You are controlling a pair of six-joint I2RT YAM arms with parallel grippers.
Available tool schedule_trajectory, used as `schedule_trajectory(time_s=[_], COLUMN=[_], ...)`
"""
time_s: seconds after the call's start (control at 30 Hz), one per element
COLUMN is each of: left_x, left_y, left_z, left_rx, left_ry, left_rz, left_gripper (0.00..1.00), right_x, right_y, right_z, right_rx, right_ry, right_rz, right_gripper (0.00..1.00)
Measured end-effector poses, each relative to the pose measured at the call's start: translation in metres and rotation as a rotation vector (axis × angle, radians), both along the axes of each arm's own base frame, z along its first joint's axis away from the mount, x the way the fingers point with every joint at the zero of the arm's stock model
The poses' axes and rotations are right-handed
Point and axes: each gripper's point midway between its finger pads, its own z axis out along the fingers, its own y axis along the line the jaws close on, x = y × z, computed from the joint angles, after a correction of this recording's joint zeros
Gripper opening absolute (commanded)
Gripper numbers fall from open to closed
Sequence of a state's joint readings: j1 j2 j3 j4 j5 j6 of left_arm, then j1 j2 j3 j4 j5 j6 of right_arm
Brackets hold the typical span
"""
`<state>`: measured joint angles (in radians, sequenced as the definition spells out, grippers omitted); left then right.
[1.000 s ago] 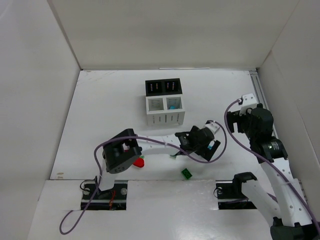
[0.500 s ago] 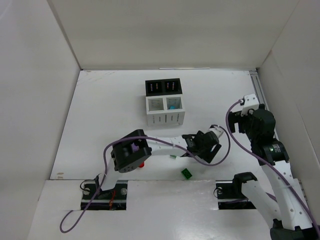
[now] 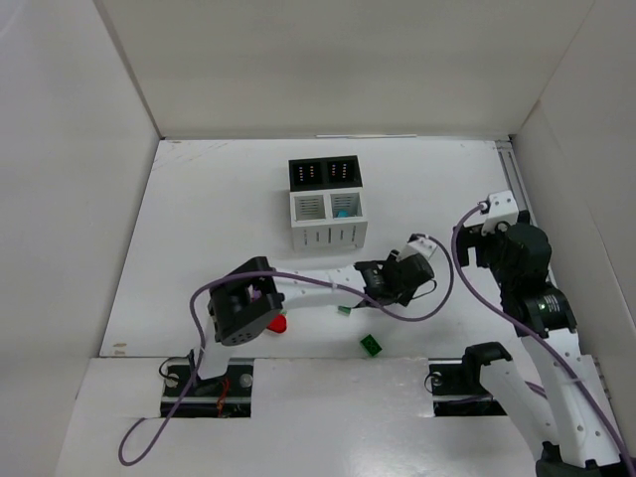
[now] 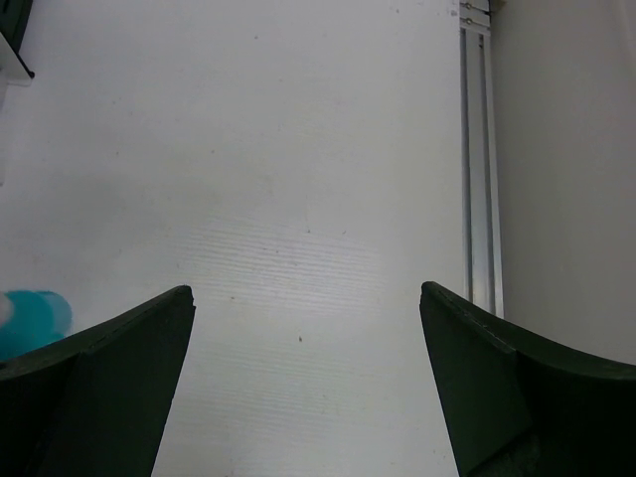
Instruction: Sort the legos into containers by color
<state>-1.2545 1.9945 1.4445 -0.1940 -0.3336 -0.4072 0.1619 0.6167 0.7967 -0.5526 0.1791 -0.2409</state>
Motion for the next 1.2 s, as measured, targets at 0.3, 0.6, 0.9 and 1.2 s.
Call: schedule_trajectory(time_s=[0.3, 0.6, 0.9, 1.2], left_x=[0.089, 0.152, 0.162, 0.133], left_y=[0.075, 0.126, 0.132, 0.153], left_z=[0.147, 0.13, 0.105, 0.113], left_rx=[-0.237, -0.169, -0.098, -0.163], left_ry=[-0.182, -0.218, -0.208, -0.161], left_rz=[0.277, 0.437, 0.436, 0.441], left_gripper=[0.32, 0.37, 0.65, 0.98], right_x=[-0.005, 0.007, 0.014, 0.02], right_y=[0.002, 0.008, 0.016, 0.052], right_z=[0.003, -0.007, -0.017, -0.027], right_rx=[0.006, -0.016, -0.029, -0.071], right_ry=[-0.043, 0.001, 0.044, 0.048], right_rz=[0.018, 0.059, 0.108, 0.36], right_gripper=[1.0, 1.0, 1.0, 1.0])
